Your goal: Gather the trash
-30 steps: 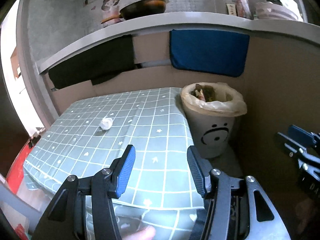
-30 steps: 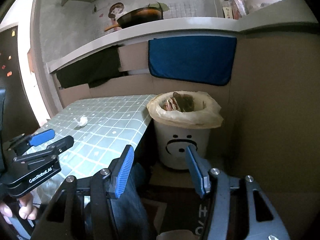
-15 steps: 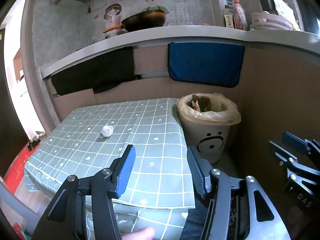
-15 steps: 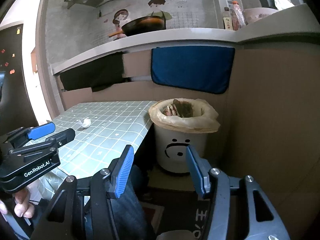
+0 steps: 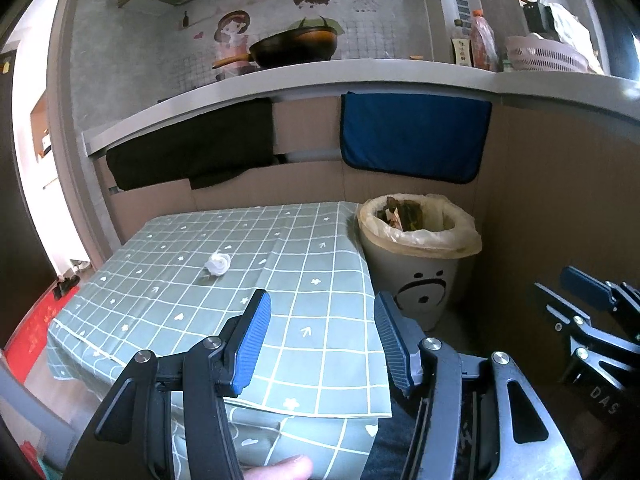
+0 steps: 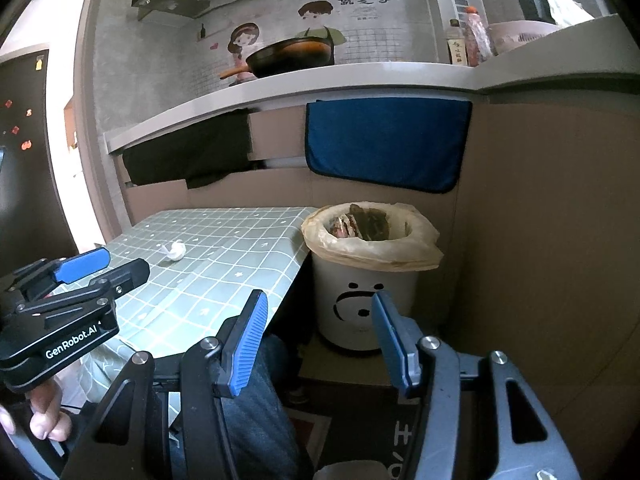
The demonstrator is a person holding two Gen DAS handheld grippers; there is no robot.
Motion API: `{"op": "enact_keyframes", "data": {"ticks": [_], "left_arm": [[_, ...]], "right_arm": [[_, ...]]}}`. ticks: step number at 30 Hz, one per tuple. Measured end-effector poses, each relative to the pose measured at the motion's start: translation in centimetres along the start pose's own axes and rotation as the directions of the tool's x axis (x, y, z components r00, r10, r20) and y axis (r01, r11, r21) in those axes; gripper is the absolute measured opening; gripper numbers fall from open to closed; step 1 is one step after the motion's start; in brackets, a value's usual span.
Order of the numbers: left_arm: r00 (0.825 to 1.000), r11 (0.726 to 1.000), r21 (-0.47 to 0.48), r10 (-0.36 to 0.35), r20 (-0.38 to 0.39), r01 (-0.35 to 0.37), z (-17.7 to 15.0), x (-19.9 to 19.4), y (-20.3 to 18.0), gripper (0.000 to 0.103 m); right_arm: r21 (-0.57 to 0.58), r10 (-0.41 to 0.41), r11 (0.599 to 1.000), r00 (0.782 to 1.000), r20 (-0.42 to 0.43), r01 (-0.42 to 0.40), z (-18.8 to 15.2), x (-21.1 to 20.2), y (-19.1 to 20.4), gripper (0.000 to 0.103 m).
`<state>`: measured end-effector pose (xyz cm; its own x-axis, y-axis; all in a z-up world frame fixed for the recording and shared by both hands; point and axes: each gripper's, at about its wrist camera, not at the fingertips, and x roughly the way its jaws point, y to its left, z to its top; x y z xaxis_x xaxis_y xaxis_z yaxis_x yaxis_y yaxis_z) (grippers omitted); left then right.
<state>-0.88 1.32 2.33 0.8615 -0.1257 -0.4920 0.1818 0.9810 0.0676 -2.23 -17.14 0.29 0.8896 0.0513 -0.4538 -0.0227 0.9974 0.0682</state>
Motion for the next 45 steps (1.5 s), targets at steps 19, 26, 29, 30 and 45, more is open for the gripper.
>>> {"op": "enact_keyframes", "data": {"ticks": [19,26,29,30,45], "left_arm": [[1.000,1.000,-0.003,0.000,0.025,0.000,0.4,-0.4,0.0,0.055],[0.999,1.000,-0.009,0.021,0.029,-0.020,0.4,-0.5,-0.1,0.055],[0.999,0.999,-0.013,0.037,0.027,-0.036,0.5,-0.5,0.1,0.055],[0.999,0.999,-0.016,0.041,0.028,-0.040,0.5,-0.6,0.2,0.055],[0.998,0.997,-0.041,0.061,0.034,-0.060,0.3,-1.0,0.6,0.055]], "right_arm": [[-0.016,0.007,1.000,1.000,0.013,-0.007,0.4,0.0,0.2,0.052],[-0.020,0.010,1.000,1.000,0.013,-0.010,0.5,0.0,0.4,0.052],[-0.021,0.016,1.000,1.000,0.012,-0.016,0.7,0.2,0.6,0.052],[-0.021,0.017,1.000,1.000,0.012,-0.017,0.6,0.2,0.7,0.052],[-0.042,0.031,0.999,0.999,0.015,-0.030,0.8,0.3,1.2,0.052]]}}
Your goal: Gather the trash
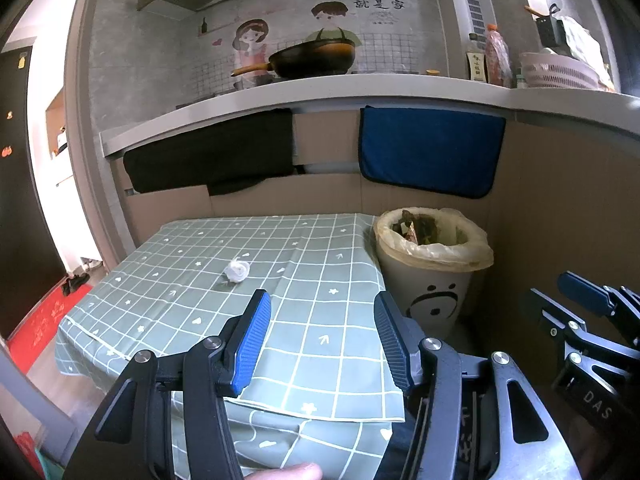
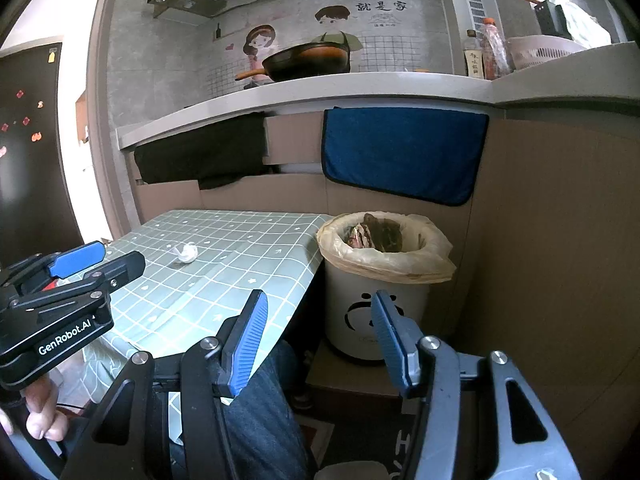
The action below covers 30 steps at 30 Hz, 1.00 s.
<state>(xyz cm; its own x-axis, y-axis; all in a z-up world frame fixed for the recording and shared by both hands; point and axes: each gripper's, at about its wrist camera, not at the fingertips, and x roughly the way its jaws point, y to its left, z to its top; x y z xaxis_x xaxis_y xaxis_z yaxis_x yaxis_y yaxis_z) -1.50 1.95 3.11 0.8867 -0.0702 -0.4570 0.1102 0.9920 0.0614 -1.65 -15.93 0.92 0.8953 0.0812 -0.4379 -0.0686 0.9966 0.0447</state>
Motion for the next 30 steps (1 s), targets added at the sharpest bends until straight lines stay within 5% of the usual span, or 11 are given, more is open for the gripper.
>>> {"op": "enact_keyframes", "data": {"ticks": [30], "left_arm": [[1.000,1.000,0.001,0.000,-0.001,0.000,-0.10,-0.05,-0.19,0.055]], "right_arm": [[0.001,-0.005,1.000,1.000,0.004,0.005,-0.07,-0.17,0.07,0.052]]}}
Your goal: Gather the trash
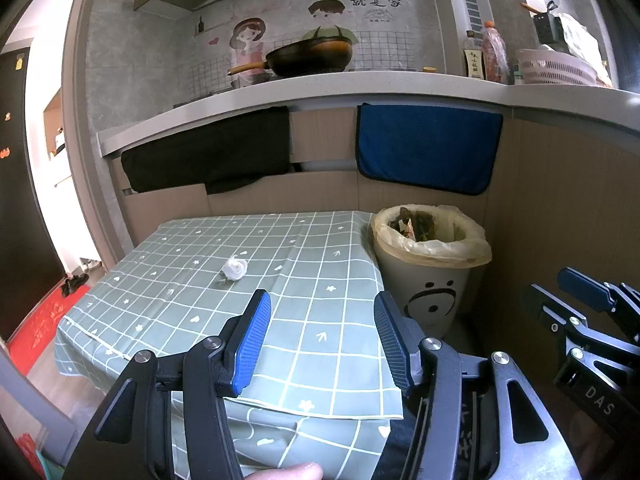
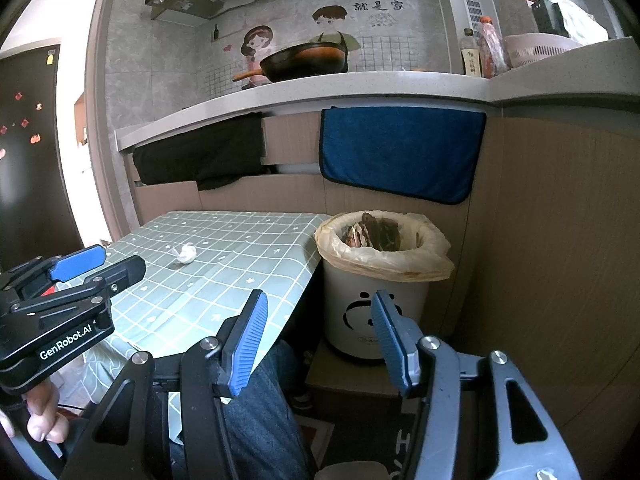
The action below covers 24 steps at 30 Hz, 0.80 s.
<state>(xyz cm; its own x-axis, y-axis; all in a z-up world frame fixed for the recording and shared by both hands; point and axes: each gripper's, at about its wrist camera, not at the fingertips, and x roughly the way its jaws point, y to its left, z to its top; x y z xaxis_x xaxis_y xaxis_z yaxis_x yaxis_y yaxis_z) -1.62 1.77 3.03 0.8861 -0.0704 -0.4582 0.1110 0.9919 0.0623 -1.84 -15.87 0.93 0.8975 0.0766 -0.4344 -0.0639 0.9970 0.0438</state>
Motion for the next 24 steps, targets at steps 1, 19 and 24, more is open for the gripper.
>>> {"op": "enact_keyframes", "data": {"ticks": [1,19,24], "left_arm": [[1.000,1.000,0.000,-0.001,0.000,0.001,-0.02,-0.03,0.02,0.055],[1.000,1.000,0.007,-0.013,-0.006,0.013,-0.33,0.03,0.20,0.055],[1.000,1.000,0.010,-0.019,-0.008,0.019,-0.57,0.12,0.37,0.055]], "right_arm": [[0.000,-0.002,1.000,1.000,0.001,0.002,0.00,-0.02,0.03,0.052],[0.001,-0.001,1.000,1.000,0.000,0.001,0.04,0.04,-0.12,0.052],[0.004,-0.007,1.000,1.000,0.003,0.007,-0.08,-0.21,0.04,0.052]]}}
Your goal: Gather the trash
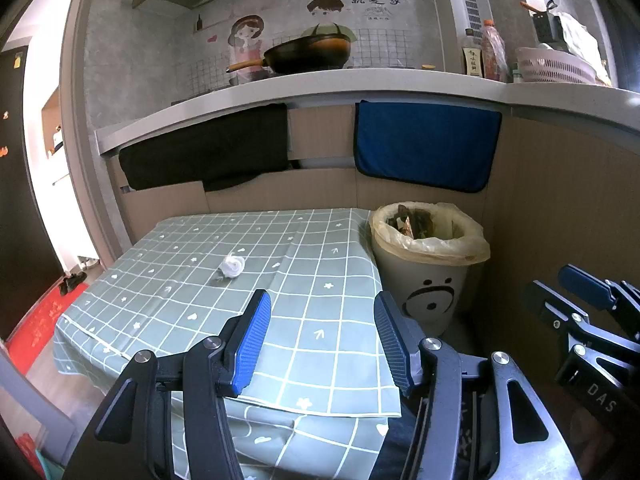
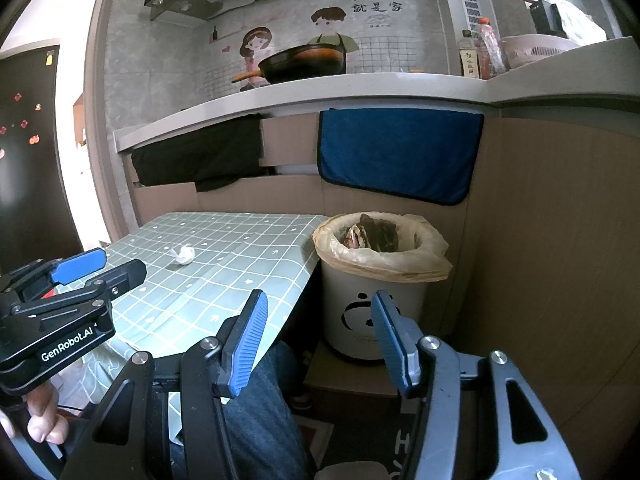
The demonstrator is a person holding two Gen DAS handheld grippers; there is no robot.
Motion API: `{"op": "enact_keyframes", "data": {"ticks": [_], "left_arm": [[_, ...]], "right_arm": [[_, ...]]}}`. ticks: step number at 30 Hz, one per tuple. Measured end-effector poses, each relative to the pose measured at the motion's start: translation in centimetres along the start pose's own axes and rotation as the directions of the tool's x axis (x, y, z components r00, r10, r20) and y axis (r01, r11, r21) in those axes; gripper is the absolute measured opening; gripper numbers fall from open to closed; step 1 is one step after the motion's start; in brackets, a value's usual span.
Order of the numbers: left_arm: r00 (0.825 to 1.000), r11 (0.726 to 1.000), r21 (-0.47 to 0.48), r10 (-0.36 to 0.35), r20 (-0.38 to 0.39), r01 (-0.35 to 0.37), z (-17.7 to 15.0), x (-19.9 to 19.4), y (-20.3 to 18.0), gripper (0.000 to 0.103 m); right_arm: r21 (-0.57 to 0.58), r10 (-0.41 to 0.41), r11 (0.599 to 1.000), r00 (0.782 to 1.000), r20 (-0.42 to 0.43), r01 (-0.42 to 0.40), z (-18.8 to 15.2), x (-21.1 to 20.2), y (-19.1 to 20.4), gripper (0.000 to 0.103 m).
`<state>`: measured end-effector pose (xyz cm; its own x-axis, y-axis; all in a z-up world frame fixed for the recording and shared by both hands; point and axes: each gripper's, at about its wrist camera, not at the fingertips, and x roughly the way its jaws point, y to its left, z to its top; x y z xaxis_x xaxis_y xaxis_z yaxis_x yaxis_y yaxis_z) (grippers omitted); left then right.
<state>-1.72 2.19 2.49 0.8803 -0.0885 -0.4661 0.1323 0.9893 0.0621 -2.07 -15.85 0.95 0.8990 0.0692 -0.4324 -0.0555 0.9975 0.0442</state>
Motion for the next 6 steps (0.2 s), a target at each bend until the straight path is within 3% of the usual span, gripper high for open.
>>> {"op": "enact_keyframes", "data": {"ticks": [6], "left_arm": [[1.000,1.000,0.001,-0.003,-0.004,0.003,-0.22,0.15,0.32,0.055]], "right_arm": [[0.000,0.000,1.000,1.000,-0.001,0.000,0.00,0.01,-0.03,0.052]]}}
